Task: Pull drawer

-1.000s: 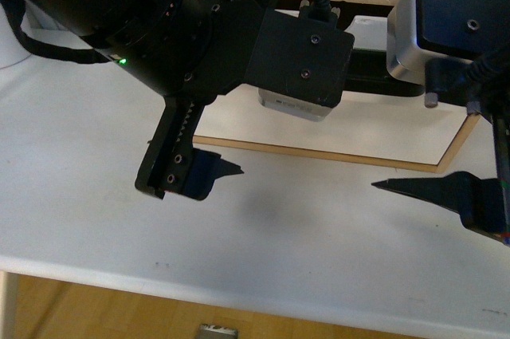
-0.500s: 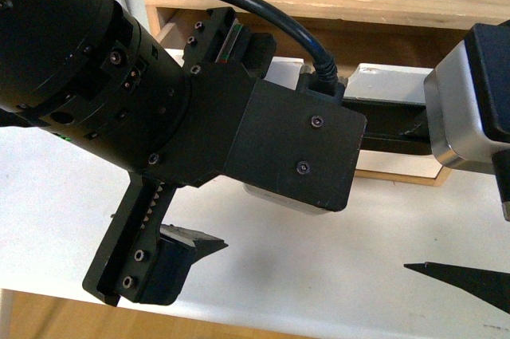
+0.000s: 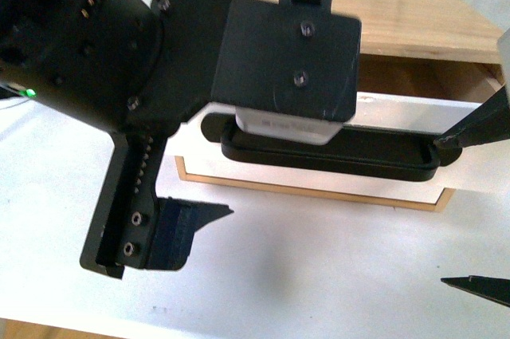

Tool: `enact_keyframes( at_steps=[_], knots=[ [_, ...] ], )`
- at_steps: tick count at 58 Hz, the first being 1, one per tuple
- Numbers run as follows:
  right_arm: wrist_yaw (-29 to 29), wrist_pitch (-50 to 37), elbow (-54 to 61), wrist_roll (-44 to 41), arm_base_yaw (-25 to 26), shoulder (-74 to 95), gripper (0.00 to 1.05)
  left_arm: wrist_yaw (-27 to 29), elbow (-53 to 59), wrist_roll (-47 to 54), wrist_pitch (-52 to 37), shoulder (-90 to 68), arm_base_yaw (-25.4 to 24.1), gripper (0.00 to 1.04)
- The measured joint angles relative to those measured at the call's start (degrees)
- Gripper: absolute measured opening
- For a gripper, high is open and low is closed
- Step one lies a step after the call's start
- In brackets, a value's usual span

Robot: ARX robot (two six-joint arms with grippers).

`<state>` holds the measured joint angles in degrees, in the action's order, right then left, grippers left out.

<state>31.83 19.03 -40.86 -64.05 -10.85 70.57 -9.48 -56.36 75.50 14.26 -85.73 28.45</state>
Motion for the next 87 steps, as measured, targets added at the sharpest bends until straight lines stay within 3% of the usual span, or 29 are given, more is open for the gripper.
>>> enact_keyframes(
  at_steps=[14,20,40,53,66,69,73,80,85,87],
  knots=[
    [2.12,-3.50,0.61,5.33,4.98,-10.97,0.96,-1.09,5.95,-7.15,-4.59,12.33,-1.77,0.99],
    [4.35,-6.49,2.99,9.60,9.31,-16.61,0.96,-2.27,11.30,-11.56,-7.76,18.99,-4.24,0.99],
    [11.08,-12.31,15.58,25.70,23.19,-36.87,0.96,-3.96,30.45,-29.27,-20.50,42.66,-17.84,0.99],
    [11.72,-20.22,25.53,39.30,34.67,-50.40,0.96,6.78,42.18,-44.54,-27.89,56.94,-30.91,0.99],
    [11.50,-20.37,25.94,42.56,34.97,-50.53,0.96,6.54,42.64,-48.30,-28.06,57.68,-31.41,0.99],
    [0.66,-21.24,27.15,47.82,32.09,-53.05,0.87,7.13,42.71,-49.37,-28.17,57.81,-31.04,0.97],
    [-11.58,-18.23,29.48,55.76,28.48,-58.60,0.73,9.40,43.95,-59.43,-28.57,58.95,-29.22,0.83],
    [-19.28,-18.12,31.41,61.05,24.17,-62.25,0.50,9.35,46.82,-70.49,-28.57,61.48,-28.52,0.60],
    [-22.05,-18.12,33.35,62.49,21.14,-63.58,0.31,9.44,48.89,-73.66,-28.55,63.69,-28.52,0.38],
    [-23.58,-18.10,33.88,62.66,19.76,-64.17,0.23,9.44,49.27,-73.99,-28.52,64.17,-28.52,0.33]
  ],
)
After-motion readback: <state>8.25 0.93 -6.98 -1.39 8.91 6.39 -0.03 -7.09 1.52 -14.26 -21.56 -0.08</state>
